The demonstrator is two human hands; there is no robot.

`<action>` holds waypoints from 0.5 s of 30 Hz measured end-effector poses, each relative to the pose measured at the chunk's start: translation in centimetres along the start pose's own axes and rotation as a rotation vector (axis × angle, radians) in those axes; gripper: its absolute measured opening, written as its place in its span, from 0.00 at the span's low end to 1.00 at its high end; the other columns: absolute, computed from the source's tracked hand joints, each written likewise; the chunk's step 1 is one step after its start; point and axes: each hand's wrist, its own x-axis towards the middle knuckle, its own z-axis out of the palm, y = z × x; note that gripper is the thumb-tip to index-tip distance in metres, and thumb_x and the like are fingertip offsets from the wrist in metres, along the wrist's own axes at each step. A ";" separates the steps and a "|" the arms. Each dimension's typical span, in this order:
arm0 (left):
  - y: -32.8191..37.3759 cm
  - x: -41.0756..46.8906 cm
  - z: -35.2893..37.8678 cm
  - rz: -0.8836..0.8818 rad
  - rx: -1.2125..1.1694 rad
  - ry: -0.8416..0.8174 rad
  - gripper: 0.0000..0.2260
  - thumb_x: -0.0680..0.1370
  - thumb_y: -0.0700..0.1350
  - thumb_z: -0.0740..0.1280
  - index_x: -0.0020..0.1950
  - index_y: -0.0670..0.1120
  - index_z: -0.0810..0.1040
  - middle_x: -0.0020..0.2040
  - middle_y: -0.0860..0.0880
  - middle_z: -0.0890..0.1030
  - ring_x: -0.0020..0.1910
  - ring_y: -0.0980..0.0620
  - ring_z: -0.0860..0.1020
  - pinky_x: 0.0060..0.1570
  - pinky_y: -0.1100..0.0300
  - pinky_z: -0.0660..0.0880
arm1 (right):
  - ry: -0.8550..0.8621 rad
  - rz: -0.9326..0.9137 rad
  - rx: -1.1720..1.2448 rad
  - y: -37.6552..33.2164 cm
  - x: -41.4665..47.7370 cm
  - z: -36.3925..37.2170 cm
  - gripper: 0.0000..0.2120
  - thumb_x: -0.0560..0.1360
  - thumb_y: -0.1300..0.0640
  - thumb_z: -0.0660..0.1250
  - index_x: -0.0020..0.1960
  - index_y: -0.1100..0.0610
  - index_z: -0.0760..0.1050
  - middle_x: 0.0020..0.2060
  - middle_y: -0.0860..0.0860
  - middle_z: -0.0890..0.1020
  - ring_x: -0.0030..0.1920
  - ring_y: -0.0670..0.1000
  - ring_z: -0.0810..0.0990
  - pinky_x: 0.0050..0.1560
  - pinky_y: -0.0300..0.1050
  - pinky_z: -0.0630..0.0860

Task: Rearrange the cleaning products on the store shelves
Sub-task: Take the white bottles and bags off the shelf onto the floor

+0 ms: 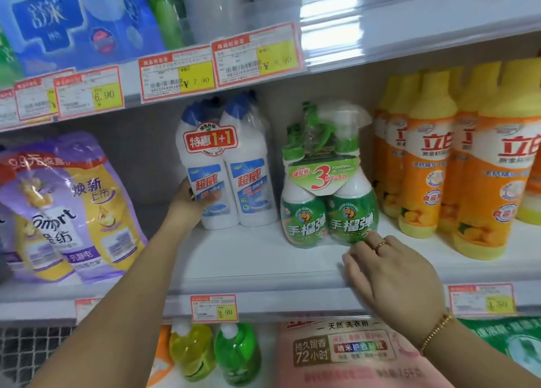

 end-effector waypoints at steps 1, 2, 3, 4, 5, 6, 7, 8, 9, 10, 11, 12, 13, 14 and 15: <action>0.1 0.0 0.0 0.006 0.012 -0.005 0.15 0.73 0.42 0.74 0.58 0.47 0.77 0.57 0.47 0.82 0.57 0.45 0.80 0.61 0.42 0.74 | -0.003 0.000 0.001 0.0 0.0 0.0 0.24 0.80 0.45 0.46 0.39 0.54 0.76 0.34 0.51 0.75 0.34 0.54 0.73 0.35 0.51 0.73; -0.1 0.2 0.0 0.009 0.020 -0.006 0.14 0.73 0.42 0.73 0.58 0.47 0.76 0.57 0.47 0.82 0.57 0.45 0.79 0.61 0.42 0.74 | -0.003 -0.002 0.001 0.0 0.0 0.0 0.24 0.80 0.45 0.47 0.39 0.54 0.76 0.34 0.51 0.75 0.34 0.54 0.73 0.35 0.51 0.73; -0.1 0.2 0.0 0.001 0.032 0.003 0.14 0.73 0.42 0.73 0.57 0.48 0.76 0.57 0.47 0.81 0.57 0.45 0.79 0.61 0.43 0.74 | -0.001 -0.005 0.002 0.0 0.0 -0.1 0.23 0.80 0.45 0.48 0.39 0.55 0.76 0.34 0.52 0.75 0.34 0.54 0.73 0.35 0.51 0.73; -0.1 0.1 0.1 -0.005 0.036 0.016 0.13 0.74 0.42 0.73 0.57 0.49 0.76 0.57 0.48 0.81 0.57 0.45 0.79 0.60 0.44 0.74 | 0.001 -0.005 0.003 0.0 0.0 -0.1 0.23 0.80 0.45 0.48 0.39 0.55 0.76 0.34 0.52 0.75 0.33 0.55 0.73 0.35 0.50 0.73; -0.1 0.0 0.2 -0.019 0.049 0.028 0.13 0.74 0.43 0.73 0.57 0.49 0.76 0.57 0.48 0.81 0.56 0.45 0.79 0.59 0.47 0.75 | 0.000 -0.001 0.003 -0.1 0.0 -0.1 0.23 0.80 0.46 0.48 0.39 0.55 0.75 0.34 0.52 0.76 0.33 0.55 0.73 0.34 0.50 0.73; 0.0 -0.2 0.4 -0.028 0.063 0.040 0.13 0.74 0.44 0.73 0.57 0.48 0.76 0.57 0.48 0.81 0.55 0.46 0.79 0.56 0.50 0.75 | -0.001 0.000 0.003 0.0 0.0 -0.1 0.24 0.80 0.45 0.47 0.39 0.55 0.75 0.34 0.52 0.76 0.33 0.55 0.73 0.34 0.50 0.73; 0.3 -0.7 0.6 -0.046 0.090 0.062 0.13 0.75 0.45 0.72 0.58 0.46 0.77 0.57 0.47 0.81 0.53 0.47 0.79 0.53 0.54 0.74 | -0.005 0.003 0.005 0.0 0.1 -0.2 0.25 0.80 0.45 0.45 0.39 0.55 0.75 0.34 0.52 0.76 0.33 0.55 0.73 0.35 0.50 0.73; 0.6 -1.5 0.8 -0.059 0.130 0.105 0.14 0.75 0.46 0.72 0.58 0.43 0.77 0.57 0.45 0.81 0.52 0.46 0.79 0.50 0.56 0.73 | -0.018 0.009 0.008 0.0 0.1 -0.3 0.27 0.81 0.44 0.44 0.39 0.55 0.75 0.34 0.52 0.76 0.33 0.55 0.73 0.35 0.50 0.73; 1.1 -2.6 1.0 -0.061 0.183 0.166 0.16 0.75 0.47 0.71 0.59 0.41 0.77 0.57 0.44 0.81 0.52 0.44 0.79 0.48 0.57 0.72 | -0.037 0.019 0.013 0.0 0.1 -0.5 0.27 0.81 0.44 0.44 0.39 0.55 0.75 0.34 0.52 0.76 0.34 0.55 0.74 0.36 0.50 0.73; 1.8 -4.1 1.3 -0.040 0.232 0.229 0.17 0.75 0.48 0.71 0.59 0.40 0.77 0.57 0.42 0.81 0.53 0.43 0.79 0.48 0.57 0.71 | -0.052 0.029 0.019 -0.1 0.1 -0.7 0.26 0.81 0.44 0.45 0.39 0.55 0.76 0.35 0.53 0.77 0.34 0.55 0.74 0.36 0.50 0.73; 2.7 -6.0 1.8 0.029 0.257 0.282 0.16 0.76 0.47 0.70 0.59 0.39 0.77 0.56 0.42 0.81 0.53 0.42 0.79 0.47 0.57 0.71 | -0.066 0.036 0.028 -0.1 0.2 -0.9 0.25 0.80 0.44 0.47 0.39 0.55 0.76 0.35 0.53 0.77 0.35 0.55 0.75 0.37 0.49 0.73; 3.8 -8.5 2.5 0.138 0.256 0.311 0.13 0.77 0.47 0.69 0.56 0.39 0.77 0.52 0.43 0.82 0.52 0.43 0.79 0.47 0.59 0.71 | -0.083 0.041 0.050 -0.2 0.3 -1.2 0.24 0.79 0.44 0.49 0.39 0.55 0.77 0.35 0.52 0.77 0.36 0.55 0.76 0.37 0.48 0.72; 4.9 -11.2 3.4 0.236 0.243 0.288 0.09 0.78 0.47 0.68 0.50 0.40 0.78 0.46 0.45 0.82 0.48 0.45 0.80 0.44 0.60 0.70 | -0.095 0.044 0.101 -0.2 0.4 -1.6 0.23 0.78 0.44 0.50 0.40 0.56 0.77 0.36 0.52 0.78 0.37 0.55 0.77 0.36 0.46 0.72; 5.8 -14.0 4.4 0.309 0.230 0.230 0.11 0.79 0.48 0.66 0.42 0.41 0.77 0.39 0.46 0.81 0.42 0.47 0.80 0.39 0.59 0.70 | -0.103 0.046 0.177 0.0 0.3 -2.3 0.22 0.77 0.44 0.51 0.41 0.56 0.78 0.37 0.53 0.78 0.39 0.55 0.78 0.35 0.45 0.72; 6.5 -16.8 5.4 0.353 0.219 0.150 0.17 0.79 0.50 0.65 0.35 0.40 0.75 0.32 0.45 0.80 0.35 0.49 0.79 0.36 0.55 0.70 | -0.108 0.043 0.261 0.4 0.0 -3.3 0.21 0.76 0.46 0.52 0.43 0.57 0.78 0.40 0.54 0.78 0.41 0.56 0.78 0.36 0.45 0.72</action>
